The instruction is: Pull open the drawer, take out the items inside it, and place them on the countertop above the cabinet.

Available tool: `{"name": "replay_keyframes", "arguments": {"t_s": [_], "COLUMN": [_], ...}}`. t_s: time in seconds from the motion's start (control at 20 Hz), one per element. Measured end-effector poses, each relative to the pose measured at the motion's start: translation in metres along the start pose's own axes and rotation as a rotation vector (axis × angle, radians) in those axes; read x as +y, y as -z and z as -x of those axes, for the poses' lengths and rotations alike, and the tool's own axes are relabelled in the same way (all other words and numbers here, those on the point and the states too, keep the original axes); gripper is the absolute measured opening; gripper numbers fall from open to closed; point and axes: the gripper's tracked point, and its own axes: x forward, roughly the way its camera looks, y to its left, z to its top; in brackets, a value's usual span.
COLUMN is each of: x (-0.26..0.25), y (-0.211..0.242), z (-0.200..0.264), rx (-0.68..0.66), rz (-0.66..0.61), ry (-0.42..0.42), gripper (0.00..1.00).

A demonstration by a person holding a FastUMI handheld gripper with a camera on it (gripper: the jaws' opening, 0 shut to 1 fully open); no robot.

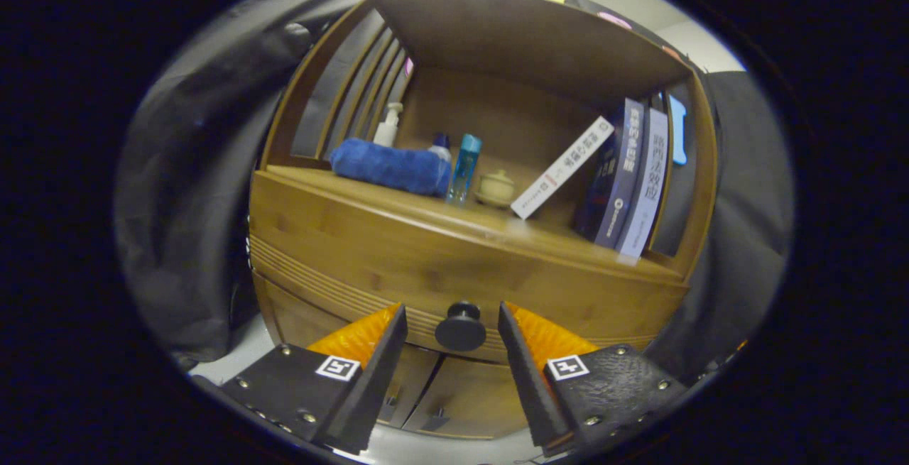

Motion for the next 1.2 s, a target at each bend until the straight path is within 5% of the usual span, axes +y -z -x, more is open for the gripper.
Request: {"name": "replay_keyframes", "arguments": {"t_s": [0.1, 0.4, 0.8, 1.2], "x": [-0.004, -0.004, -0.002, -0.004], "y": [0.009, 0.007, 0.011, 0.017], "z": [-0.011, -0.028, -0.031, 0.002], "rx": [0.025, 0.046, 0.096, 0.11], "rz": [-0.042, -0.17, -0.227, -0.237], "ry": [0.006, 0.01, -0.01, -0.003], "gripper": [0.79, 0.49, 0.28, 0.25]}}
